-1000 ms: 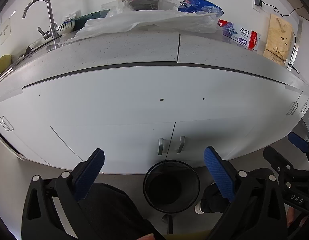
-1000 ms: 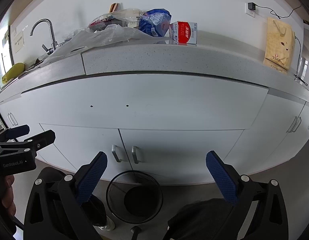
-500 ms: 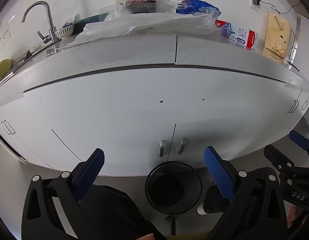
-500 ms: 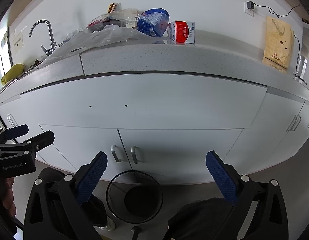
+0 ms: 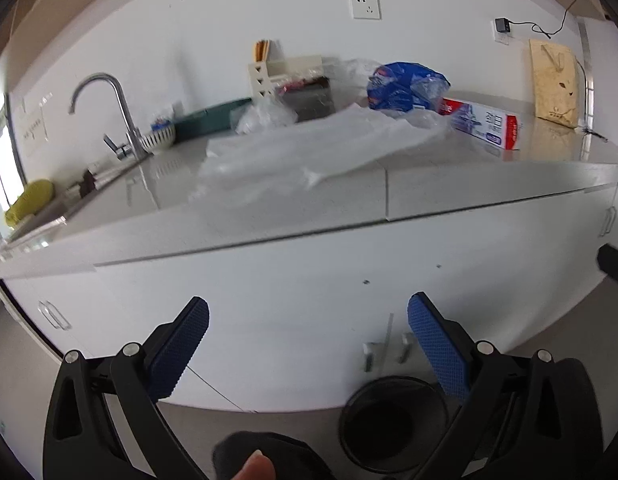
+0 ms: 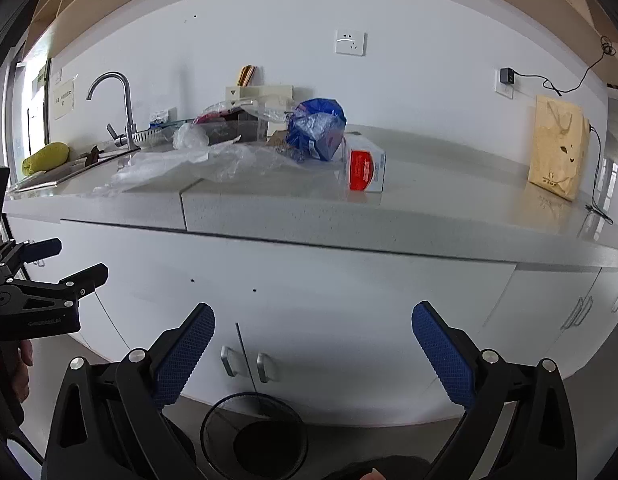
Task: Collect trash
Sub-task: 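Grasp the white plastic sheet with the left gripper while the right grasps the toothpaste box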
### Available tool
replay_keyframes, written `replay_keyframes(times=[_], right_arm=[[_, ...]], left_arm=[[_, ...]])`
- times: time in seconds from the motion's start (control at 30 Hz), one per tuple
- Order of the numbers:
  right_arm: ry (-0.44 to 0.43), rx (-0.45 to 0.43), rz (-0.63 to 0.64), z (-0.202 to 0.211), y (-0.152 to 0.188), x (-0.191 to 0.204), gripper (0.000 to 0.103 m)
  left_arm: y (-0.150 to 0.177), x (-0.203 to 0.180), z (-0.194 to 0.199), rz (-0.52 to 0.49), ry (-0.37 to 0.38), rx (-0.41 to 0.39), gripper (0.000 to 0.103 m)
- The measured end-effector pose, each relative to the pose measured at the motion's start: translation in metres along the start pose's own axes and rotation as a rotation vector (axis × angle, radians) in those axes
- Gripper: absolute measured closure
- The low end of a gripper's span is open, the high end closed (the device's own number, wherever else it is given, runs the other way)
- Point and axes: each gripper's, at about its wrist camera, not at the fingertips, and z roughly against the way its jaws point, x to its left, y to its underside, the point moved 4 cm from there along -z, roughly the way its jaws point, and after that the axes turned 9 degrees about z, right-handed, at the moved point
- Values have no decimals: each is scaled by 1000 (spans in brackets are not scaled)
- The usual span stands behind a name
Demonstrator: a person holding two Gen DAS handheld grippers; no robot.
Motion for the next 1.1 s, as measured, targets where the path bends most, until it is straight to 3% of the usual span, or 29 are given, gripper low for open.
replay_keyframes(times=[0.13, 0.23, 0.5, 0.73, 1.1], right_arm=[[13, -61, -25, 4, -26, -22, 3], [9, -27, -62, -9, -44, -39, 3], [-3, -1, -81, -68, -87, -59, 3], [-50, 34, -83, -121, -102, -61, 3], [-77, 64, -90, -168, -114, -61, 3]], left_arm=[[-18, -1, -3, -89, -67, -40, 4], [-29, -4, -8, -87, -7, -9, 4], [-50, -7, -29, -77, -36, -16, 4], [-61, -6, -50, -89, -64, -39, 4], [-70, -13, -70, -116, -31, -55, 7]])
